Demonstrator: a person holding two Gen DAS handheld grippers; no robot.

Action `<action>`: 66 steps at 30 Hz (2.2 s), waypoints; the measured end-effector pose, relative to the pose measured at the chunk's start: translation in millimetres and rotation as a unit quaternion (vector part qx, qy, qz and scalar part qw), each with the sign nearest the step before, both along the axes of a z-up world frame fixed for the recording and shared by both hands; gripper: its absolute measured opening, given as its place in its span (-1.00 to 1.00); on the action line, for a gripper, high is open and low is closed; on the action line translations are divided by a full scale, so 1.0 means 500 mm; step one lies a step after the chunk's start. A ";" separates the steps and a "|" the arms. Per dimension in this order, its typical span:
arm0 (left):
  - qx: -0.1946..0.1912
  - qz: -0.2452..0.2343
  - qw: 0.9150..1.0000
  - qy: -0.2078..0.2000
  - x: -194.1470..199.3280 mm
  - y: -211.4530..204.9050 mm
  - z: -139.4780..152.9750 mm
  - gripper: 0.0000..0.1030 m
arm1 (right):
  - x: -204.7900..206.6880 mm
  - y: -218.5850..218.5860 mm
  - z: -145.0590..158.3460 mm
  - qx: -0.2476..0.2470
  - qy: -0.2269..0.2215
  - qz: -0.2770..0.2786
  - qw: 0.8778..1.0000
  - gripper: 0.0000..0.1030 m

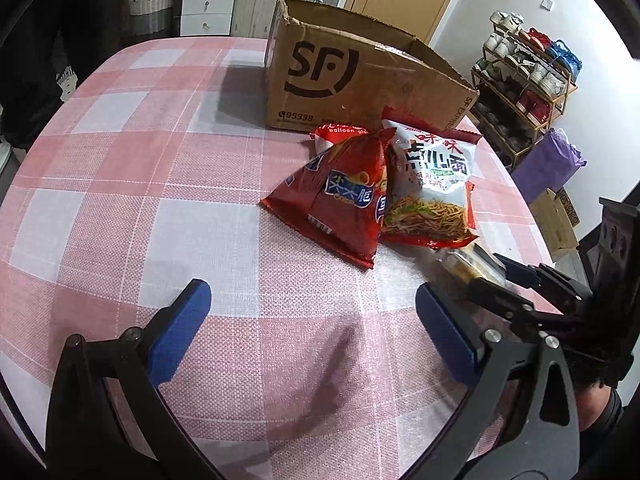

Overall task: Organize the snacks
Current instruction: 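Close the right tool on the clear cracker pack, then close the left tool on the red chip bag while the right tool holds the cracker pack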

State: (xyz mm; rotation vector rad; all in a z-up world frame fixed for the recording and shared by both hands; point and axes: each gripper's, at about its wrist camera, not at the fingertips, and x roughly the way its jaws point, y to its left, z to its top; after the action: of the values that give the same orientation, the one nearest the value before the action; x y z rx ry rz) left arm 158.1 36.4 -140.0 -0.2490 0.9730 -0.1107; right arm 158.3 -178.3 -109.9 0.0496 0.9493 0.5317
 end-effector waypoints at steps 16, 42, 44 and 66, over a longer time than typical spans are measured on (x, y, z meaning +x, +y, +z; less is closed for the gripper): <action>0.008 0.006 1.000 0.002 0.090 0.004 0.002 0.97 | -0.035 -0.070 0.014 0.071 0.016 -0.043 0.996 0.19; -0.011 0.005 1.000 0.019 0.176 -0.018 -0.022 0.58 | -0.058 -0.114 0.024 0.102 0.022 -0.057 0.993 0.19; -0.012 -0.001 1.000 0.018 0.178 -0.020 -0.021 0.44 | -0.058 -0.117 0.026 0.105 0.022 -0.061 0.992 0.19; -0.029 -0.066 0.997 -0.003 0.124 -0.027 -0.008 -0.55 | -0.065 -0.112 0.054 0.122 0.002 -0.062 0.991 0.19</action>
State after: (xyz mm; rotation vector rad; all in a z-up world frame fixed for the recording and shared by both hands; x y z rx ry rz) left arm 220.0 22.8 -144.1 -0.2369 0.9800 -0.2605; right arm 125.7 -234.2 -83.0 0.3289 0.8739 0.5296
